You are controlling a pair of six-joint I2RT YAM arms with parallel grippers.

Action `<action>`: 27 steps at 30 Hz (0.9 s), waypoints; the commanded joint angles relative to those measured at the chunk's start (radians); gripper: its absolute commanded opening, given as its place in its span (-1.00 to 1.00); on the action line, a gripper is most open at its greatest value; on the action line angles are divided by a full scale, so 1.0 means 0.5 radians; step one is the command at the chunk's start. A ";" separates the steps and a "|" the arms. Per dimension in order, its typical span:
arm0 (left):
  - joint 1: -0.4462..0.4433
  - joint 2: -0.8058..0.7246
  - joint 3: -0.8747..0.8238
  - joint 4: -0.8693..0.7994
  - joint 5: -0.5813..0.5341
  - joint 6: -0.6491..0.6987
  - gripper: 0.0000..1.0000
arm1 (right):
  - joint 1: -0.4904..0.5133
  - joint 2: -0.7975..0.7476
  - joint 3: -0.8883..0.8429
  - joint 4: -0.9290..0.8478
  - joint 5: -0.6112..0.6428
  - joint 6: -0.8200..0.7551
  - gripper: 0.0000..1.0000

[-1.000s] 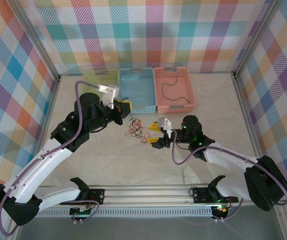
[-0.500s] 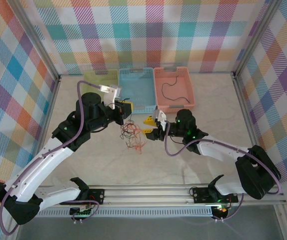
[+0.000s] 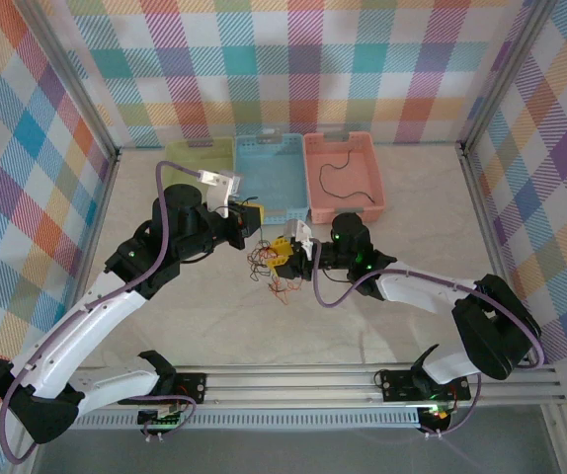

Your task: Untangle the cables

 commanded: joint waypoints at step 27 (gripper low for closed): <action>0.126 -0.506 -0.165 -0.081 -0.767 -0.121 -1.00 | -0.080 -0.020 -0.424 0.157 0.559 0.173 -1.00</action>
